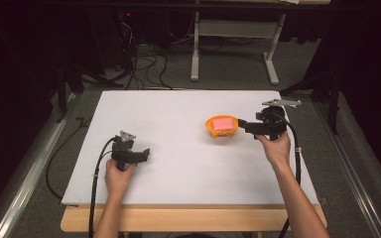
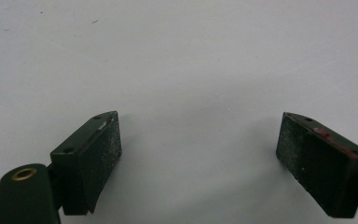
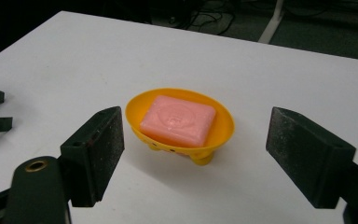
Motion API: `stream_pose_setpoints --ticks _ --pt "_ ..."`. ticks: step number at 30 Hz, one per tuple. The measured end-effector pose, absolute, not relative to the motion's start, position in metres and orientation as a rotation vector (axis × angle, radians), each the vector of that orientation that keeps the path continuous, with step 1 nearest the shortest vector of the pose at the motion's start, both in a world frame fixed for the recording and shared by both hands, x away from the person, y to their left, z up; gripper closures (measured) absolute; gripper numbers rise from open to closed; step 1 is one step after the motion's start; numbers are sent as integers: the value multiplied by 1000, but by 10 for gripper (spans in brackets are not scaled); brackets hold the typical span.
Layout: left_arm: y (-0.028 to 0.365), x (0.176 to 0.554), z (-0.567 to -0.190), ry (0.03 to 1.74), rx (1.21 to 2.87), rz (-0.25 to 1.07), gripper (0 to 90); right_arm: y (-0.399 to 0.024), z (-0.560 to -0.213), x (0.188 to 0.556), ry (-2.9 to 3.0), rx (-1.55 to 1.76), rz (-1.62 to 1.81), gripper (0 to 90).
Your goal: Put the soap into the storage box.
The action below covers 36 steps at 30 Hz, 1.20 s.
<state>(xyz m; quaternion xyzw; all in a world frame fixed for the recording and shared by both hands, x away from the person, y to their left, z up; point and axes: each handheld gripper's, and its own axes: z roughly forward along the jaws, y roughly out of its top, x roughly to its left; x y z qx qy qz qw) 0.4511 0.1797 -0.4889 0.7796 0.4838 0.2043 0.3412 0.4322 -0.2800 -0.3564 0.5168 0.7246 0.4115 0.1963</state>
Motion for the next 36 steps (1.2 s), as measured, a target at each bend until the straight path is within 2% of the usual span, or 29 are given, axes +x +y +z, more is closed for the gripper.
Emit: stream_pose_setpoints --ticks 17,36 --pt "180 451 -489 1260 2028 531 144 -314 -365 405 1958 1468 1194 201" --pt "180 451 -489 1260 2028 532 144 -325 -395 388 1928 1518 1208 205"
